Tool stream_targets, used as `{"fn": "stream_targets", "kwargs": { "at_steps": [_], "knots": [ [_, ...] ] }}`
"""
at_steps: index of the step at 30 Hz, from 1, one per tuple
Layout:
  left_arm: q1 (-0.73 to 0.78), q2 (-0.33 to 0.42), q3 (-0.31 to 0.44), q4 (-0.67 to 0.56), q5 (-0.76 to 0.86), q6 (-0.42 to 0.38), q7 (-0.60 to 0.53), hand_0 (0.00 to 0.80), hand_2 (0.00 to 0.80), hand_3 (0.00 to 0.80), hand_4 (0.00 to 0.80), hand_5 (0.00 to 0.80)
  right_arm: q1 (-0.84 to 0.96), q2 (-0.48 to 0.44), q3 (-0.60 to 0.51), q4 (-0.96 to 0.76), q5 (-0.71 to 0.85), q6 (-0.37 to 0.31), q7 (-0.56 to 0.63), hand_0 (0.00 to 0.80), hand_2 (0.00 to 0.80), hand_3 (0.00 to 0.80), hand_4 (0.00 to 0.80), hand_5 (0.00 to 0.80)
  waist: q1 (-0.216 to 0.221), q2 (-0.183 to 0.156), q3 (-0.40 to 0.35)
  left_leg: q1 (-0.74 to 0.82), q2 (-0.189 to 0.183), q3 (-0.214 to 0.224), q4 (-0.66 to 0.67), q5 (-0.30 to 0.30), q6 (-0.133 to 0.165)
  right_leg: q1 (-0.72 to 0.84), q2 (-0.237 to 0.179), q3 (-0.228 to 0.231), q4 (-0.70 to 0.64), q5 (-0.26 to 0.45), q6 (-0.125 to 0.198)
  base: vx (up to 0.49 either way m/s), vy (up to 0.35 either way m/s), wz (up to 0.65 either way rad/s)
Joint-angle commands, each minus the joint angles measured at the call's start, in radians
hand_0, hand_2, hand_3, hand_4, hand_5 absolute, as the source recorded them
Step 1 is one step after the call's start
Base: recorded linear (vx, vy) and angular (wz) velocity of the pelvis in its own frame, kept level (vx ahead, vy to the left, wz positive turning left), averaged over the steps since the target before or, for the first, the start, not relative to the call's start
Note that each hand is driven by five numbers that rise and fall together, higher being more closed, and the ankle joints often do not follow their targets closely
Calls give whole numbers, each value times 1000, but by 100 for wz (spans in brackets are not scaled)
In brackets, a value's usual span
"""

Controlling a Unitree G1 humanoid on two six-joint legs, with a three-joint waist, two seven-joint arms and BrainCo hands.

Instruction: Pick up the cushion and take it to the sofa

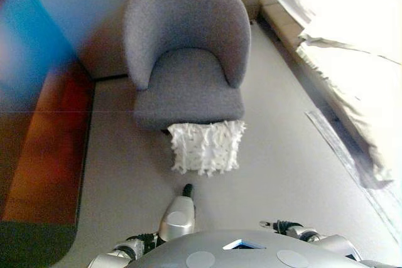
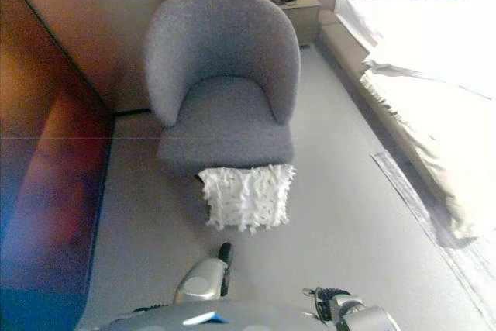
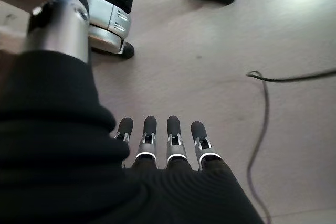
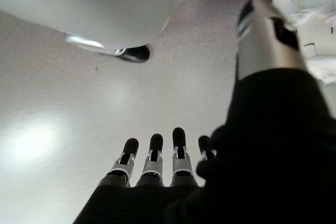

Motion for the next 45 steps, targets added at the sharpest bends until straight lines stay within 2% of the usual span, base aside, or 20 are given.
{"fn": "stream_targets", "kwargs": {
  "at_steps": [1, 2, 4, 6, 9, 11, 12, 14, 15, 17, 19, 23, 27, 31, 34, 38, 43, 45],
  "knots": [
    [-24, -16, -15, 43, -27, 6, -4, 0, 0, 0, 0, 0, 0, -24, -18, -53, -20, -14, -1, 0, 0, 0, 0, 0, 16, 22, -49, -59, -1, -48, -117, 112, 60, 22, 27, 4, 197, 383, 87, 345, 168, 8],
    [-35, -6, -21, 43, -22, 9, -8, 0, 0, 0, 0, 0, 2, -18, -14, -68, -23, -15, -4, 0, 0, 0, 0, 0, 11, 25, -56, -36, -15, -54, -117, 95, 77, -18, 22, -11, 289, 447, 101, 374, 186, 11],
    [-47, 3, -26, 41, -11, 7, -9, 0, 0, 0, 0, 0, 3, -13, -8, -81, -8, -22, -14, 0, 0, 0, 0, 0, 3, 38, -61, -1, -25, -59, -117, 70, 94, -86, 20, -37, 415, 511, 102, 368, 179, 9],
    [-54, 11, -30, 35, -8, 9, -6, 0, 0, 0, 0, 0, -2, -11, -3, -91, -5, -21, -16, 0, 0, 0, 0, 0, -21, 37, -58, 47, -47, -61, -127, 47, 106, -174, 15, -58, 474, 517, 92, 339, 141, 11],
    [-79, 16, -38, 37, -15, 14, -29, 0, 0, 0, 0, 0, -17, -6, 16, -94, -22, -11, -16, 0, 0, 0, 0, 0, -58, 44, -47, 107, -60, -48, -154, 35, 111, -288, 24, -141, 372, 445, 74, 266, 79, 7],
    [-94, 10, -24, 36, -30, 26, -34, 0, 0, 0, 0, 0, -17, -8, 24, -99, -35, -14, -23, 0, 0, 0, 0, 0, -88, 60, -23, 199, -48, -47, -189, -1, 101, -405, -23, -237, 261, 445, 61, 200, -11, -12],
    [-99, 8, -22, 37, -34, 33, -34, 0, 0, 0, 0, 0, -16, -9, 28, -99, -39, -19, -24, 0, 0, 0, 0, 0, -96, 62, -11, 222, -45, -50, -194, -15, 99, -417, -35, -254, 228, 441, 57, 184, -88, -16],
    [-101, 3, -17, 37, -39, 38, -30, 0, 0, 0, 0, 0, -11, -11, 32, -104, -46, -31, -26, 0, 0, 0, 0, 0, -112, 60, 4, 253, -38, -54, -198, -40, 92, -424, -46, -255, 153, 447, 56, 152, -134, 7],
    [-94, 0, -16, 38, -43, 35, -28, 0, 0, 0, 0, 0, -3, -13, 31, -107, -44, -43, -27, 0, 0, 0, 0, 0, -124, 57, 11, 265, -32, -60, -192, -56, 89, -427, -40, -226, 129, 448, 59, 116, -116, 21],
    [-87, -2, -16, 37, -53, 34, -20, 0, 0, 0, 0, 0, 1, -14, 32, -111, -51, -45, -23, 0, 0, 0, 0, 0, -125, 57, 13, 273, -20, -62, -191, -54, 81, -400, -27, -224, 91, 420, 55, 128, -125, 33],
    [-75, -9, -10, 42, -54, 29, -6, 0, 0, 0, 0, 0, 0, -16, 30, -111, -62, -36, -10, 0, 0, 0, 0, 0, -110, 45, 6, 264, -17, -72, -177, -49, 69, -325, -6, -223, 4, 388, 45, 144, -151, 31],
    [-59, -18, 1, 55, -42, 16, 19, 0, 0, 0, 0, 0, -9, -18, 37, -106, -60, -25, -1, 0, 0, 0, 0, 0, -88, 36, 2, 250, -11, -92, -150, -52, 53, -267, 12, -223, -47, 360, 26, 100, -107, 6],
    [-62, -22, 9, 53, -58, -1, 43, 0, 0, 0, 0, 0, -28, -25, 54, -109, -58, -6, 2, 0, 0, 0, 0, 0, -70, 37, 19, 219, 3, -98, -116, -48, 30, -254, 12, -244, -62, 352, 16, 19, -79, 2],
    [-84, -32, 7, 33, -112, -55, 105, 0, 0, 0, 0, 0, -52, -37, 74, -109, -46, -3, -24, 0, 0, 0, 0, 0, -52, 47, 55, 157, 19, -111, -85, -31, 5, -269, 3, -273, -72, 354, 13, -80, -40, 6],
    [-132, -36, -6, 7, -135, -97, 112, 0, 0, 0, 0, 0, -94, -55, 93, -127, 0, -51, -86, 0, 0, 0, 0, 0, -50, 63, 102, 74, 28, -96, -44, -19, -7, -333, -5, -291, -46, 355, 8, -275, -4, 7],
    [-203, -34, -51, -26, -154, -159, 114, 0, 0, 0, 0, 0, -174, -75, 98, -158, 63, -123, -180, 0, 0, 0, 0, 0, -75, 81, 179, -37, 37, -32, 27, -20, -7, -469, -19, -314, 34, 350, -1, -322, 54, 9],
    [-229, 6, -62, -81, -158, -233, 155, 0, 0, 0, 0, 0, -175, -140, 43, -169, 49, -271, -177, 0, 0, 0, 0, 0, -97, 73, 235, -132, 28, -10, 99, -31, 12, -609, -28, -297, 151, 352, 10, -85, 39, 20],
    [-239, 26, -60, -135, -159, -261, 192, 0, 0, 0, 0, 0, -157, -152, 48, -217, 38, -303, -203, 0, 0, 0, 0, 0, -109, 66, 261, -166, 25, 7, 111, -32, 19, -649, -31, -284, 170, 357, 20, -89, 24, 3]
  ]
}}
